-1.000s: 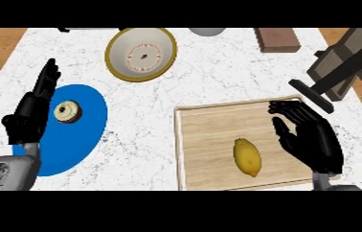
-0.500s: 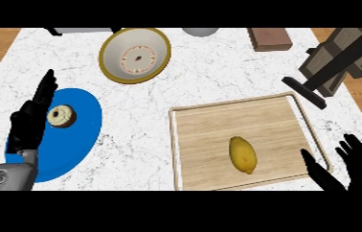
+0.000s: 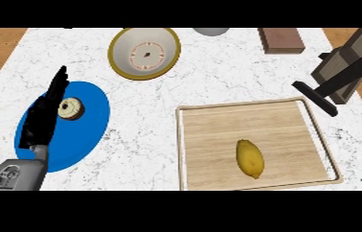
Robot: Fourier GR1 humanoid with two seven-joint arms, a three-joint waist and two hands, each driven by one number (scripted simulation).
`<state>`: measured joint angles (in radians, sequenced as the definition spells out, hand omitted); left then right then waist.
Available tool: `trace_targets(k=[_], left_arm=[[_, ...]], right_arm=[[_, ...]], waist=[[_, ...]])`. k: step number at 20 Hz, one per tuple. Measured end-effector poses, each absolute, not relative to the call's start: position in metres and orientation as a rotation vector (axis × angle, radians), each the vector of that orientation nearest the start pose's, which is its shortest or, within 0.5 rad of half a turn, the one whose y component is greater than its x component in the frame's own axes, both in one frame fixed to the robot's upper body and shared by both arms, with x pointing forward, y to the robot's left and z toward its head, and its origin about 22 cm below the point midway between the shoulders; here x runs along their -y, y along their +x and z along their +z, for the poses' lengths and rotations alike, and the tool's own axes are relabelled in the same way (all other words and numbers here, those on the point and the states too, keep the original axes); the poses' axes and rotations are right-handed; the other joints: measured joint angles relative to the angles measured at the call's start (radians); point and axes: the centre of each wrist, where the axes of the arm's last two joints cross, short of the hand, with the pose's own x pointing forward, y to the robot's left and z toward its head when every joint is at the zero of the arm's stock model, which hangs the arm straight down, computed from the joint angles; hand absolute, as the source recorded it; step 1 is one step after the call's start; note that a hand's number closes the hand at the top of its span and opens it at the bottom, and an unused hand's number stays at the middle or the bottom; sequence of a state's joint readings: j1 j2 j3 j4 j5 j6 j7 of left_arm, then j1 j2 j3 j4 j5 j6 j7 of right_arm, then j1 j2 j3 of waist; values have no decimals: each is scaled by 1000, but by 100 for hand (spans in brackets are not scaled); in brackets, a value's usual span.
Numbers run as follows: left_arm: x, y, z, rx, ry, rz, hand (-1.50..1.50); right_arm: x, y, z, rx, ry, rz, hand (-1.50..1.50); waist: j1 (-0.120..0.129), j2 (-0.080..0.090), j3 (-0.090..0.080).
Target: Pick the lemon from the tray and place it in the tiered basket
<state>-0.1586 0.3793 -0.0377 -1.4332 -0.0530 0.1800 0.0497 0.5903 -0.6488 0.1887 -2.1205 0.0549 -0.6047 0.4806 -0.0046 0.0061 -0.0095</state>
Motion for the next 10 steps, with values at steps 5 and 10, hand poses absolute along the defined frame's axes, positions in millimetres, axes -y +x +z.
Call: trace_targets(k=[5, 10], left_arm=[[-291, 281, 31, 1553, 426, -244, 0], [-288, 285, 34, 1554, 412, -256, 0]], right_arm=[[290, 116, 116, 980, -700, 147, -150], [275, 139, 144, 923, -704, 205, -150]], waist=[[24, 3, 2], [42, 4, 4]])
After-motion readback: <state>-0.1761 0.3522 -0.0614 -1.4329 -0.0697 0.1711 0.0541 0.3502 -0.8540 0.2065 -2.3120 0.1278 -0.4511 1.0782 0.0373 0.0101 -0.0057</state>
